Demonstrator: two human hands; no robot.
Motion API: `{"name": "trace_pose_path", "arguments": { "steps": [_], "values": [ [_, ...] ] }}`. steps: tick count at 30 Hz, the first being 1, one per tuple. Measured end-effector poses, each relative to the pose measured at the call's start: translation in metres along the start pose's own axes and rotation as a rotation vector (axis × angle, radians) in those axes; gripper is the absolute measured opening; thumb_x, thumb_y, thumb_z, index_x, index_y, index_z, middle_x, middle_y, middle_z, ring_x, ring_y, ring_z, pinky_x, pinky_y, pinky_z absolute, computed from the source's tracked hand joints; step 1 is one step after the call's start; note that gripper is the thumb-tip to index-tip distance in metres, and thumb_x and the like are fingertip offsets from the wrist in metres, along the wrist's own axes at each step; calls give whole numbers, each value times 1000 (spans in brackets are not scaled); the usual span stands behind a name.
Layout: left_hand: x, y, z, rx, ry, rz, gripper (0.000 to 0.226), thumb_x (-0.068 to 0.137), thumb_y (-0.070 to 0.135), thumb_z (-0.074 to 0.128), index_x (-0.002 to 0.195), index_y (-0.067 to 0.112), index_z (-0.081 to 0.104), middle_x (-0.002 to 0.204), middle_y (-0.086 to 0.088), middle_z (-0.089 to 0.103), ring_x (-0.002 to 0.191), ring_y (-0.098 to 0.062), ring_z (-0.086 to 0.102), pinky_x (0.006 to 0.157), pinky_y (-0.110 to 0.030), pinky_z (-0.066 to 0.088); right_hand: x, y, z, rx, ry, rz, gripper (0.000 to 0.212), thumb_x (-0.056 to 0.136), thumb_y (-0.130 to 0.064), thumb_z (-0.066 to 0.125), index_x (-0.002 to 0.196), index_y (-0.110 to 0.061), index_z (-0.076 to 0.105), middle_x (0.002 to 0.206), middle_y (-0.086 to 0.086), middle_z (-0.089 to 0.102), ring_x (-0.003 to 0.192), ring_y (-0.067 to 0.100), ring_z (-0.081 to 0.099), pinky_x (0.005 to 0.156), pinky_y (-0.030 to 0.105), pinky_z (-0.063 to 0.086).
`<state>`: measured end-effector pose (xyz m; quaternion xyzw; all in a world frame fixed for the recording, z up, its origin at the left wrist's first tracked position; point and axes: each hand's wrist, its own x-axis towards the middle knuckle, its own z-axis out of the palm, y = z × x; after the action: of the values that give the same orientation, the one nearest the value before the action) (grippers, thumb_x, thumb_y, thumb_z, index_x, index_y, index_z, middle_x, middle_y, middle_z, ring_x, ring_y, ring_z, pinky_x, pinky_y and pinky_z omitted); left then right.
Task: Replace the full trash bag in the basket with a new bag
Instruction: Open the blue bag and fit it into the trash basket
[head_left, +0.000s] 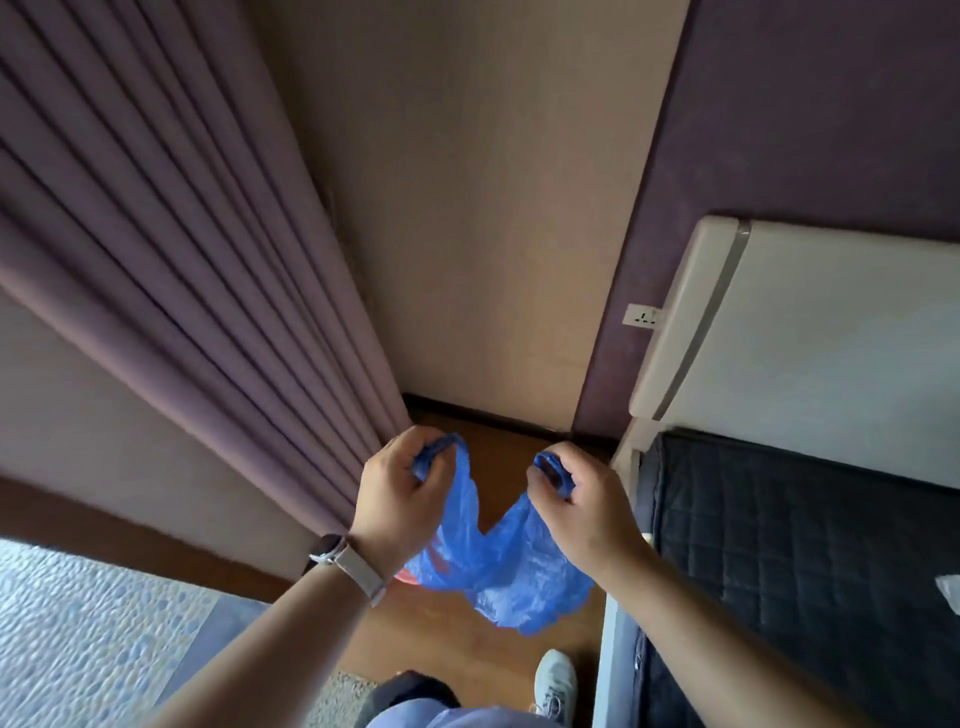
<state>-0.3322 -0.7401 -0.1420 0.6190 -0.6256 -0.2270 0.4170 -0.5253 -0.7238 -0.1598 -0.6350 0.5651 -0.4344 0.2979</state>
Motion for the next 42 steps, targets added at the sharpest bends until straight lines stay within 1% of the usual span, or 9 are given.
{"name": "trace_pose_path", "arguments": {
  "steps": [3, 6, 8, 12, 17, 25, 33, 39, 42],
  "values": [
    [3, 5, 8, 10, 9, -33, 16, 78, 37, 53, 81, 28, 65, 69, 12, 63, 68, -2, 58, 61, -16, 45, 16, 12, -4, 38, -26, -4, 20, 86, -23, 58, 70, -26, 48, 61, -10, 47, 57, 10, 46, 56, 26, 41],
    [14, 0, 13, 53, -13, -97, 7, 81, 33, 55, 85, 34, 61, 66, 7, 64, 56, -17, 63, 53, -33, 51, 30, 26, -5, 30, -20, -3, 20, 86, -32, 55, 71, -20, 50, 61, -6, 48, 58, 13, 49, 57, 38, 46],
    [24, -7, 17, 76, -5, -130, 28, 85, 20, 60, 82, 48, 60, 67, 10, 65, 53, -21, 64, 49, -37, 51, 41, 35, -2, 34, -14, 26, 22, 85, -36, 53, 72, -18, 52, 61, -3, 51, 59, 16, 51, 59, 41, 47],
    [46, -20, 18, 85, 7, -153, 25, 85, 19, 62, 79, 43, 61, 67, 14, 63, 56, -15, 63, 53, -35, 52, 65, 40, 13, 49, -18, 55, 29, 84, -35, 52, 69, -10, 50, 59, 6, 51, 57, 23, 49, 57, 43, 44],
    [67, -49, 6, 84, 63, -153, 9, 86, 10, 66, 88, 18, 69, 72, 24, 59, 72, 10, 57, 61, -5, 39, 100, 27, 40, -10, -125, 47, 24, 85, -29, 56, 68, -14, 48, 59, 2, 50, 56, 19, 47, 55, 41, 45],
    [96, -111, -25, 3, 136, -283, 14, 90, 18, 61, 88, 33, 61, 74, 14, 62, 69, -4, 58, 56, -17, 44, 154, 5, 102, -54, -320, 56, 21, 90, -15, 63, 70, -16, 53, 60, -5, 54, 55, 6, 48, 54, 20, 41],
    [96, -169, -37, 20, 239, -451, 16, 89, 20, 61, 79, 32, 57, 61, 15, 53, 57, -5, 49, 55, -20, 40, 176, 12, 169, -49, -457, 16, 23, 82, -32, 56, 71, -13, 52, 62, 3, 55, 62, 22, 54, 61, 40, 46],
    [88, -190, -20, 31, 372, -654, 35, 86, 13, 62, 65, 38, 49, 54, 12, 47, 53, -1, 46, 49, -13, 32, 211, 43, 201, -28, -604, -65, 26, 80, -40, 53, 73, -16, 58, 72, 2, 64, 70, 14, 61, 66, 28, 50],
    [93, -194, -4, 37, 442, -744, 19, 80, 23, 56, 67, 36, 52, 57, 8, 51, 55, -5, 45, 51, -15, 33, 229, 64, 215, -25, -717, -99, 26, 81, -41, 53, 77, -16, 59, 77, 3, 65, 77, 17, 63, 70, 30, 51]
  ]
}}
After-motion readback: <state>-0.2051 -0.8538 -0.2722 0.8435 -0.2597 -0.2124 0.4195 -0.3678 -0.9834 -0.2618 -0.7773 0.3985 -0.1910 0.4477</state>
